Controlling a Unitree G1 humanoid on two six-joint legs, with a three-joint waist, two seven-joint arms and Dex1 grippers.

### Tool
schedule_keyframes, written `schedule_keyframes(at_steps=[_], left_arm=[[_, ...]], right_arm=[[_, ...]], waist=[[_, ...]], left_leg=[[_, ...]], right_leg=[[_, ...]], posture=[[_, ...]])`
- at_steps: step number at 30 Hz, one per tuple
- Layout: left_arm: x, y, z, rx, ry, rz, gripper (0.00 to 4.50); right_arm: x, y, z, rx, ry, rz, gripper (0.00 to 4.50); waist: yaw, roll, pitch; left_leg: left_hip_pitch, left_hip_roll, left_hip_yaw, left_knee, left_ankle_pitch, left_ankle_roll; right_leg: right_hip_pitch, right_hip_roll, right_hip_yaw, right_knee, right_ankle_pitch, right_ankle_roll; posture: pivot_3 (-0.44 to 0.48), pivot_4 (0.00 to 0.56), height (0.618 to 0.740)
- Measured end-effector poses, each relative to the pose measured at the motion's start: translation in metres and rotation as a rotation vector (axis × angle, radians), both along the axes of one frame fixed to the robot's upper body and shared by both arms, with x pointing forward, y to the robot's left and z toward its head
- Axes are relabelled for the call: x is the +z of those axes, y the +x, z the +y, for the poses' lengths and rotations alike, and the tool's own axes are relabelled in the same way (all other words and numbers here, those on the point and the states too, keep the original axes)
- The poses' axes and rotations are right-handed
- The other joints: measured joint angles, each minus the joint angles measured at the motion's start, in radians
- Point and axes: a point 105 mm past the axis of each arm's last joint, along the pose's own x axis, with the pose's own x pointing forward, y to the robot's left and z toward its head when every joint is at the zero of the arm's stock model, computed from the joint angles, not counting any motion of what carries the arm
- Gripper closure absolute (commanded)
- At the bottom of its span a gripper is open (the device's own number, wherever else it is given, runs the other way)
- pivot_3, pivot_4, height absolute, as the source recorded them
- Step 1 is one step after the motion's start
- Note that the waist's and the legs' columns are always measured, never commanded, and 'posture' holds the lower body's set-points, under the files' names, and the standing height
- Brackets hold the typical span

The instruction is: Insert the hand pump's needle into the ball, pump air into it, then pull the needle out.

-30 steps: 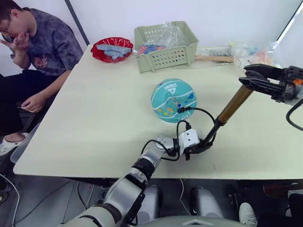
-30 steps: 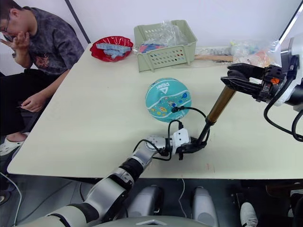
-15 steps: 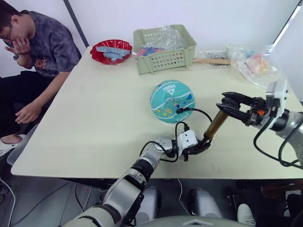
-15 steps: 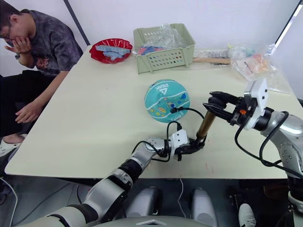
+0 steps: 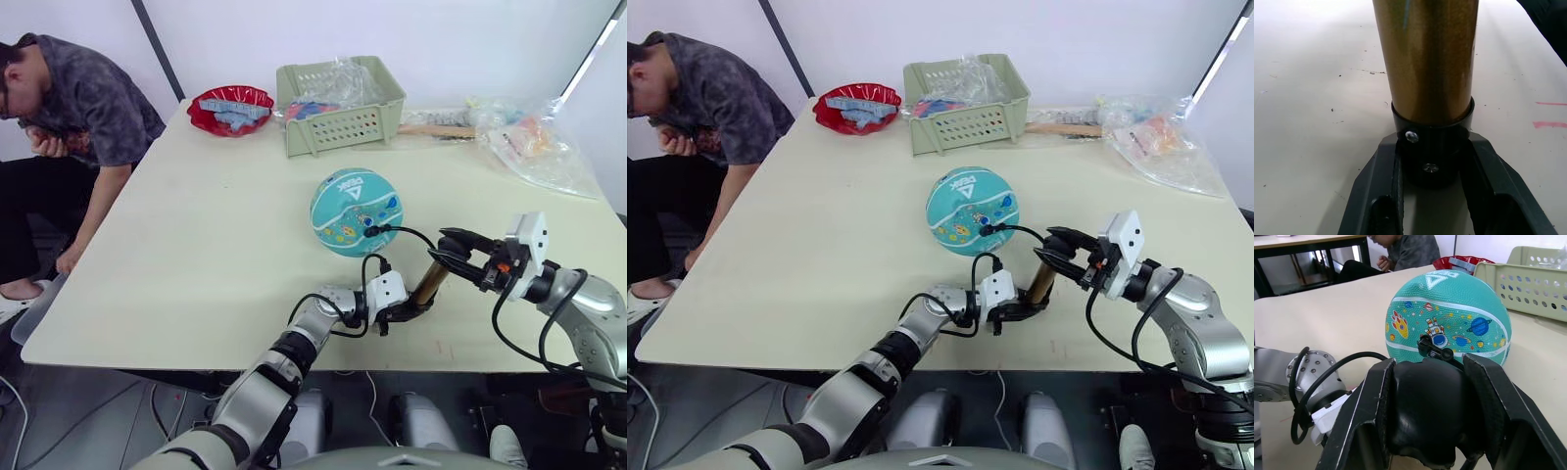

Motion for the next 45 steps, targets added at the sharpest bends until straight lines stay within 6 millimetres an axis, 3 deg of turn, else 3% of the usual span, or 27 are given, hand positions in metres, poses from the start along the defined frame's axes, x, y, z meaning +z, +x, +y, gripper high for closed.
schedule_keyframes(at_steps=[5, 8, 19, 24, 30, 35, 45], left_arm=[[0.004, 0.001, -0.002, -0.011, -0.007, -0.015, 3.34], [0.007, 0.002, -0.003, -0.015, -0.016, -0.023, 3.34], [0.007, 0.001, -0.003, -0.018, -0.019, -0.023, 3.34], [0.008, 0.001, -0.003, -0.020, -0.020, -0.026, 3.34], [0.006, 0.000, -0.003, -0.021, -0.016, -0.023, 3.34], [0.005, 0.002, 0.000, -0.009, -0.007, -0.020, 3.34], [-0.001, 0.002, 0.005, 0.010, 0.012, 0.001, 3.34]], right_arm=[[0.015, 0.003, -0.014, 0.006, -0.019, 0.013, 2.77], [0.039, 0.007, -0.024, 0.011, -0.015, -0.004, 2.77], [0.128, 0.001, -0.042, 0.039, 0.028, -0.110, 2.77], [0.134, 0.000, -0.042, 0.039, 0.034, -0.095, 2.77], [0.124, -0.003, -0.040, 0.031, 0.004, -0.106, 2.77], [0.075, -0.001, -0.030, 0.030, -0.051, -0.088, 2.77], [-0.005, 0.007, 0.002, 0.010, -0.048, -0.056, 2.77]], waist=[[0.001, 0.006, 0.005], [0.001, 0.012, 0.010], [0.001, 0.012, 0.015], [0.001, 0.013, 0.015], [0.002, 0.012, 0.015], [-0.003, 0.007, 0.010], [-0.004, -0.003, 0.002]], left_leg=[[-0.002, -0.001, 0.001, 0.000, 0.000, 0.000], [-0.003, -0.001, 0.001, 0.000, 0.000, 0.000], [-0.004, -0.001, 0.002, 0.000, 0.000, 0.000], [-0.005, -0.001, 0.003, 0.000, 0.000, 0.000], [-0.005, -0.001, 0.002, 0.000, 0.000, 0.000], [-0.002, -0.001, 0.003, 0.000, 0.000, 0.000], [0.007, 0.005, 0.001, 0.000, 0.000, 0.000]], right_leg=[[-0.001, -0.001, 0.000, 0.000, 0.000, 0.000], [-0.002, -0.002, 0.001, 0.000, 0.000, 0.000], [-0.003, -0.002, 0.001, 0.000, 0.000, 0.000], [-0.003, -0.003, 0.001, 0.000, 0.000, 0.000], [-0.003, -0.003, 0.000, 0.000, 0.000, 0.000], [-0.001, -0.002, 0.001, 0.000, 0.000, 0.001], [0.005, 0.005, 0.000, 0.000, -0.001, -0.001]], posture=[[0.000, 0.150, 0.740], [0.000, 0.150, 0.740], [0.000, 0.150, 0.740], [0.000, 0.150, 0.740], [0.000, 0.150, 0.740], [0.000, 0.150, 0.740], [0.000, 0.150, 0.740]])
